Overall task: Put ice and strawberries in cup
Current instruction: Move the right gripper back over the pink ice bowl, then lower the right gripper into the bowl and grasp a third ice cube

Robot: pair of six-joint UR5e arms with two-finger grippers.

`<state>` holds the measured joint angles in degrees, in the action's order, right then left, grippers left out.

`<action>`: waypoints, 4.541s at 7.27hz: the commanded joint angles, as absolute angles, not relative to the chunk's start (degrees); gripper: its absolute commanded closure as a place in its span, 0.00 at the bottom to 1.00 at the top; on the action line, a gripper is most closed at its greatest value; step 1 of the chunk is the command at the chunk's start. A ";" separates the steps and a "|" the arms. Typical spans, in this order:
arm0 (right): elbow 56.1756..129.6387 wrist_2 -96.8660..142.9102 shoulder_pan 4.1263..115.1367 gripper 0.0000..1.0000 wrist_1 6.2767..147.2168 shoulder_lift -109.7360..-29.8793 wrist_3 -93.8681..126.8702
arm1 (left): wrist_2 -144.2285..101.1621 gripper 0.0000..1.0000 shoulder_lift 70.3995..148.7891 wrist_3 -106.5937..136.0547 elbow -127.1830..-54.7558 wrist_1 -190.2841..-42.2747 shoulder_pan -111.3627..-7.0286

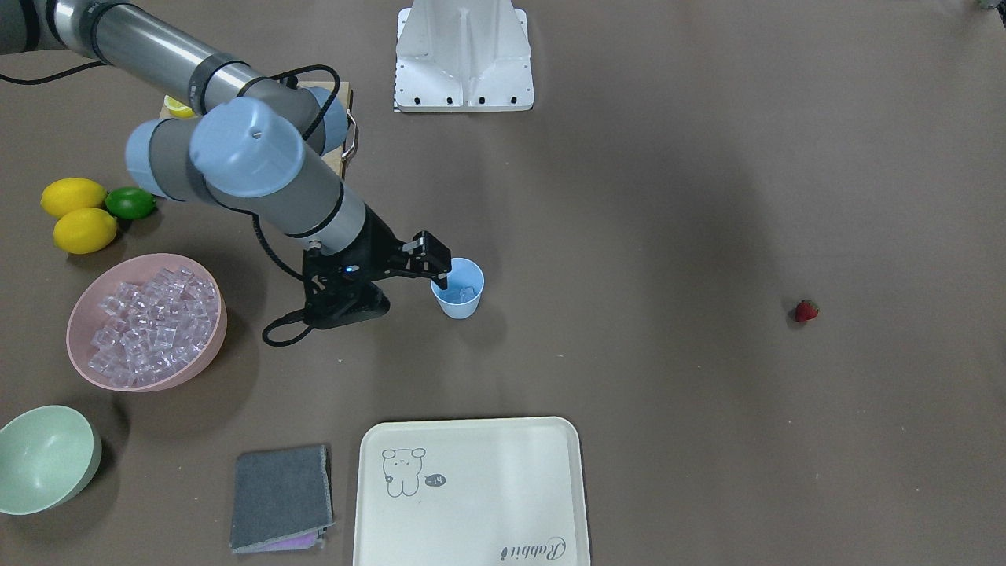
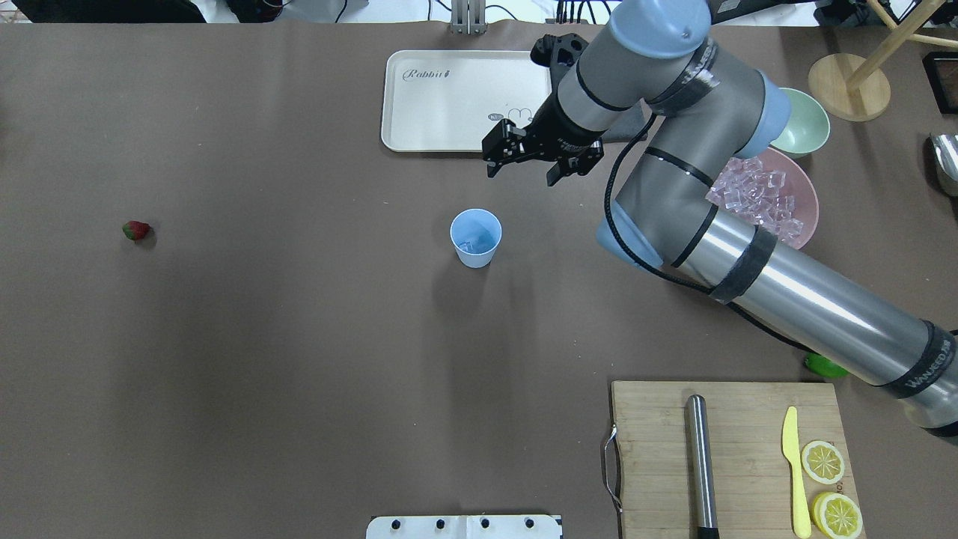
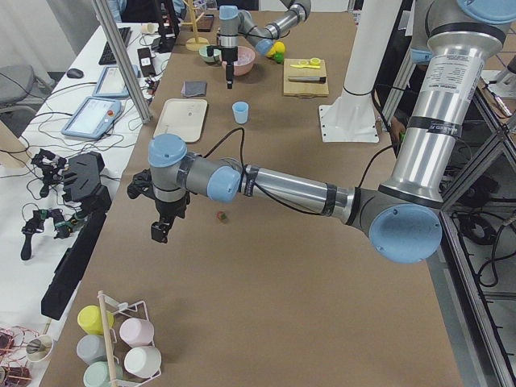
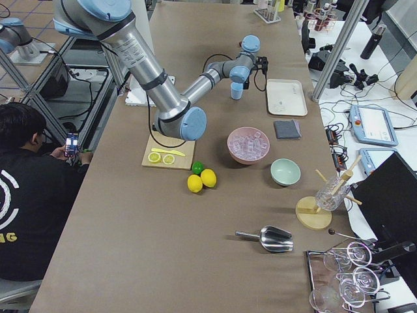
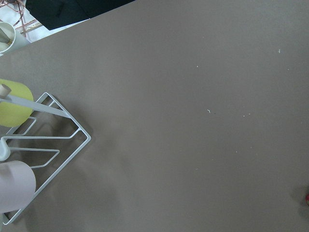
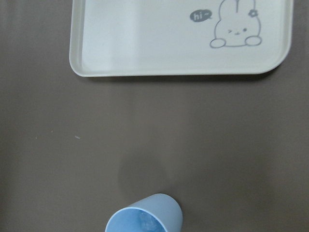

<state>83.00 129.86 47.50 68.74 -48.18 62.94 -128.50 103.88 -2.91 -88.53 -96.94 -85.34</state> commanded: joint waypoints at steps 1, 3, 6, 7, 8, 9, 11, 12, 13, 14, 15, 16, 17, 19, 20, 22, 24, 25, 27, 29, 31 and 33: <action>85.84 132.45 55.51 0.01 73.27 -54.19 50.62 | -128.50 0.02 103.97 -2.90 -88.59 -96.94 -85.34; 92.25 132.19 61.06 0.01 86.93 -59.14 36.28 | -128.58 0.02 103.89 -2.81 -88.68 -96.94 -85.25; 93.08 127.11 62.23 0.01 95.98 -61.24 20.62 | -128.58 0.02 103.97 -2.81 -88.59 -96.94 -85.25; 92.82 126.31 63.01 0.01 95.98 -61.69 14.30 | -128.58 0.02 104.06 -2.81 -88.59 -97.03 -85.25; 92.81 126.04 63.02 0.01 95.72 -62.31 13.54 | -128.58 0.02 104.06 -2.81 -88.59 -96.94 -85.25; 92.81 126.21 63.02 0.01 95.63 -62.14 13.62 | -128.58 0.02 104.06 -2.81 -88.59 -97.03 -85.25; 91.86 126.21 62.41 0.01 95.54 -61.88 14.32 | -128.58 0.02 104.06 -2.90 -88.33 -97.03 -85.17; 91.50 125.51 62.14 0.01 95.54 -61.61 14.41 | -128.58 0.02 104.06 -2.90 -88.33 -97.03 -85.17; 90.71 125.77 61.79 0.01 95.54 -61.79 14.41 | -128.58 0.02 103.98 -2.90 -88.33 -97.03 -85.17; 90.18 125.95 61.27 0.01 95.54 -61.79 14.41 | -128.58 0.02 103.97 -2.90 -88.42 -97.03 -85.17; 89.13 126.38 60.56 0.01 94.32 -61.79 15.20 | -128.58 0.02 104.06 -2.90 -88.33 -97.03 -85.25; 87.55 126.65 59.69 0.01 91.09 -62.05 17.64 | -128.58 0.02 104.06 -2.90 -88.33 -97.03 -85.17; 85.10 126.82 58.98 0.01 87.05 -62.75 18.19 | -128.58 0.02 104.06 -2.90 -88.33 -97.03 -85.17; 82.97 126.83 58.54 0.04 85.17 -62.84 18.11 | -128.58 0.02 104.06 -2.90 -88.51 -97.03 -85.17; 82.97 126.83 57.93 0.05 85.17 -63.10 18.28 | -128.58 0.02 104.06 -2.90 -88.51 -97.03 -85.17; 83.06 126.91 57.31 0.05 85.60 -63.54 18.37 | -128.58 0.02 104.15 -2.90 -88.42 -97.03 -85.17; 83.06 127.00 57.22 0.05 85.69 -63.90 18.72 | -128.58 0.02 104.41 -2.90 -88.42 -96.94 -85.25; 83.14 127.35 57.22 0.08 85.78 -63.98 18.81 | -128.58 0.02 104.50 -2.90 -88.33 -96.94 -85.17; 83.67 127.62 57.22 0.26 85.78 -64.42 18.72 | -128.58 0.02 104.68 -2.90 -88.15 -96.94 -85.17; 83.58 127.62 57.22 0.48 85.78 -64.60 18.81 | -128.58 0.02 104.85 -2.90 -88.15 -96.86 -85.17; 83.67 127.62 57.22 0.54 85.78 -64.95 18.81 | -128.58 0.02 104.85 -2.90 -88.24 -96.94 -85.17; 84.37 127.62 57.30 0.46 85.87 -65.82 18.81 | -128.58 0.02 104.85 -2.90 -88.24 -96.94 -85.17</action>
<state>83.89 127.62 57.26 85.80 -65.21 18.81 -128.58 104.85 -2.90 -88.20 -96.89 -85.17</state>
